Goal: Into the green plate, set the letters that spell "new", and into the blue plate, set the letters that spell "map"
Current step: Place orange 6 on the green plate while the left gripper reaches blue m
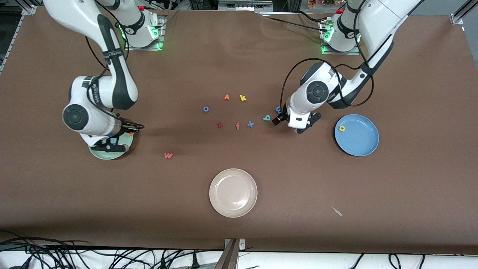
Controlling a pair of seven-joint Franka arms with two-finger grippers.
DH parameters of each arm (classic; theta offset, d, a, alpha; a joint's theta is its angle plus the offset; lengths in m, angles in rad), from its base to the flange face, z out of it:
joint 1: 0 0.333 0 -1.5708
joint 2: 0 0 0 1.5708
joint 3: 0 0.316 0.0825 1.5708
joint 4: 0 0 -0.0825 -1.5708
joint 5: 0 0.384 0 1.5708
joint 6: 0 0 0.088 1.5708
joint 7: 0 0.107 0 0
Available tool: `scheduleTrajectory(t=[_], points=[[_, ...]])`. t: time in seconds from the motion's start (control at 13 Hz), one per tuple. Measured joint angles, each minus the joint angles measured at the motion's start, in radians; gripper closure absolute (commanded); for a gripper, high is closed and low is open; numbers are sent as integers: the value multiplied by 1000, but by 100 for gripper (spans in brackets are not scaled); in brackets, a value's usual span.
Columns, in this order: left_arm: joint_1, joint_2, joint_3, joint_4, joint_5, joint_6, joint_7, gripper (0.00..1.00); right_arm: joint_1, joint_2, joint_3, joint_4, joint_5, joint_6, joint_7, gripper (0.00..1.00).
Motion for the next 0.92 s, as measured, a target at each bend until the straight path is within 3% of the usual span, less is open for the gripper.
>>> scheduleTrajectory(t=[0.08, 0.15, 0.23, 0.61, 0.92], points=[[-7, 0, 0, -20, 5, 18, -10, 0, -3, 7, -29, -10, 0, 0, -35, 84], [-11, 0, 1, -37, 34, 36, -34, 0, -15, 17, -46, -15, 0, 0, -65, 36], [-12, 2, 1, -48, 73, 49, -70, 0, -30, 25, -51, -15, 0, 1, -86, 0], [-18, 38, 1, -57, 184, 70, -185, 0, -34, 31, -44, -1, 0, -1, -120, 0], [-19, 48, 1, -57, 187, 77, -196, 2, -26, 29, 13, 36, 2, -12, -197, 0]])
